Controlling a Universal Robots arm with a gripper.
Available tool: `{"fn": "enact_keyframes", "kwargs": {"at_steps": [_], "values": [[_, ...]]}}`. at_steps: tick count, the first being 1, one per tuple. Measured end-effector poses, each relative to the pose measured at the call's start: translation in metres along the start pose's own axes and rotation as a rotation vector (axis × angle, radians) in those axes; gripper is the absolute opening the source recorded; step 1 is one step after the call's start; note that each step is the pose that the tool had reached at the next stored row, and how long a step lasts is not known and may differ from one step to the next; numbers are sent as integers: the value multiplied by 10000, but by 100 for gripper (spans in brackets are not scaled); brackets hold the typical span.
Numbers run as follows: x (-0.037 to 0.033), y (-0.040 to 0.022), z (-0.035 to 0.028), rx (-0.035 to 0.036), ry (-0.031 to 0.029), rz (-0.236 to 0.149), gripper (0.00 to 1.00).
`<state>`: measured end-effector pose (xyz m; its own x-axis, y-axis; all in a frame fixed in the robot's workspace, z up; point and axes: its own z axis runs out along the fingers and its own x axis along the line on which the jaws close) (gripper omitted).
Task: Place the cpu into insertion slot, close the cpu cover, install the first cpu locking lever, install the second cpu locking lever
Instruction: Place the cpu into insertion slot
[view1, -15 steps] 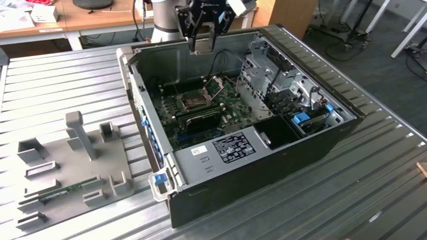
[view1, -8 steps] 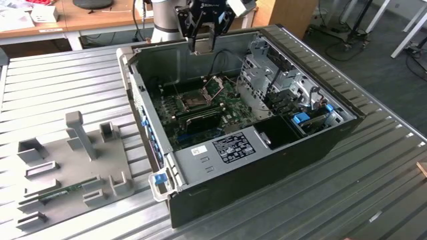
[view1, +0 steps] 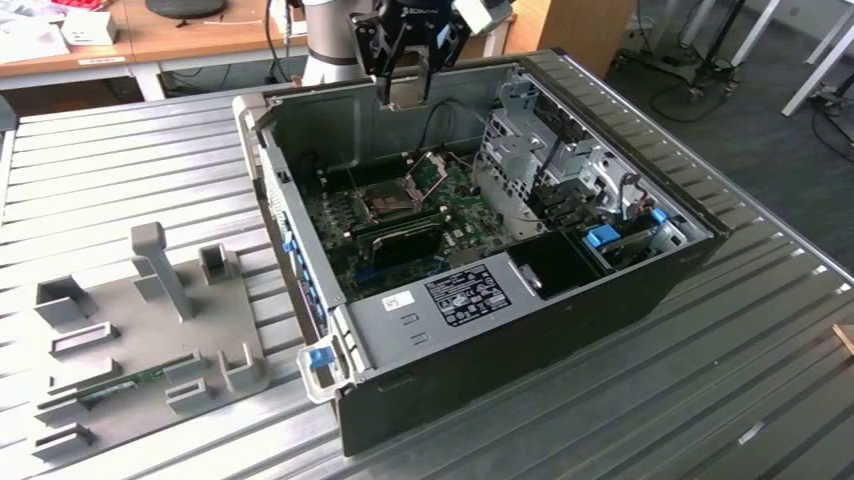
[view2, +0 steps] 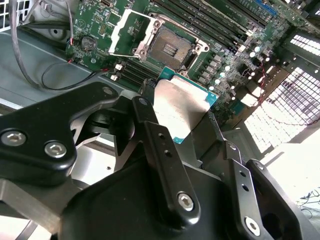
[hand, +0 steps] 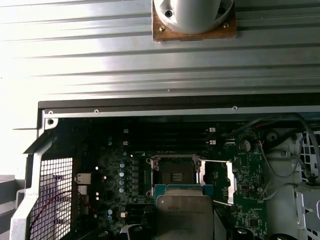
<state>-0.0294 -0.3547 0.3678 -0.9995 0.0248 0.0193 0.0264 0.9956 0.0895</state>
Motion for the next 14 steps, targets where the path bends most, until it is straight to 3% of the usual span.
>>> {"fn": "enact_keyframes", "kwargs": {"at_steps": [14], "values": [[3,-5,48,1,1,0,54]]}}
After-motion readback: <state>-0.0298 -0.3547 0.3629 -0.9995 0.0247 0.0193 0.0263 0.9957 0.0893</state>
